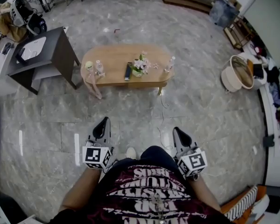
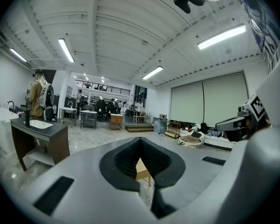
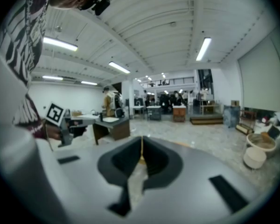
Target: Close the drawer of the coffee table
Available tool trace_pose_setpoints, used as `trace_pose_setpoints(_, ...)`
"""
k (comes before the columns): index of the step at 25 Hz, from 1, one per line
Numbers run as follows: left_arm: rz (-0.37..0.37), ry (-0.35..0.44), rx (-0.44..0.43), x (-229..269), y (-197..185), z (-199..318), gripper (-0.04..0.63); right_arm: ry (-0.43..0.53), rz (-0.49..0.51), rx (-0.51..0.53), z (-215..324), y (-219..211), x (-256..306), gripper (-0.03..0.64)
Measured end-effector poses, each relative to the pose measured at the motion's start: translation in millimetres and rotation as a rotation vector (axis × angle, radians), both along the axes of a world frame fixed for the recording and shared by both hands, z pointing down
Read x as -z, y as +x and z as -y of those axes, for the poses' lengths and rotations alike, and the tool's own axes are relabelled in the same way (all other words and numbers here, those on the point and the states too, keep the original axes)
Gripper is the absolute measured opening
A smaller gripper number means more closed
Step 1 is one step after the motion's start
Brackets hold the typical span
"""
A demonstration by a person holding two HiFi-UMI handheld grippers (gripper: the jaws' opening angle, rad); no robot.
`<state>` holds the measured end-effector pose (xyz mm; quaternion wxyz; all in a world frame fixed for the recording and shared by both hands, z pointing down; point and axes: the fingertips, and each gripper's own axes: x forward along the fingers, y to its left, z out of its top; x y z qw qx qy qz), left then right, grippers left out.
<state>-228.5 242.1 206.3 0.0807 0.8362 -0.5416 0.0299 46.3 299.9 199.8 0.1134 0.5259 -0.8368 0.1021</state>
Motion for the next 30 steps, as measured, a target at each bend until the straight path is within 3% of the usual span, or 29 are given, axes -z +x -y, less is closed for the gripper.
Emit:
trace_pose_setpoints(6, 0.007, -0.016, -0.008, -5.7, 4.2, 3.2, 0.023, 0.018, 0.021, -0.003, 11.8, 1.3, -4.5, 0.035)
trace_pose_setpoints(15, 0.002, -0.070, -0.005, -23.5, 13.9, 18.3, 0.023, -0.038, 0.044, -0.048, 17.3, 21.8, -22.8, 0.035)
trace_pose_setpoints(30, 0.009, -0.148, -0.030, -52.3, 48.0, 32.9, 0.023, -0.088, 0.051, -0.023, 32.8, 40.9, -43.2, 0.035)
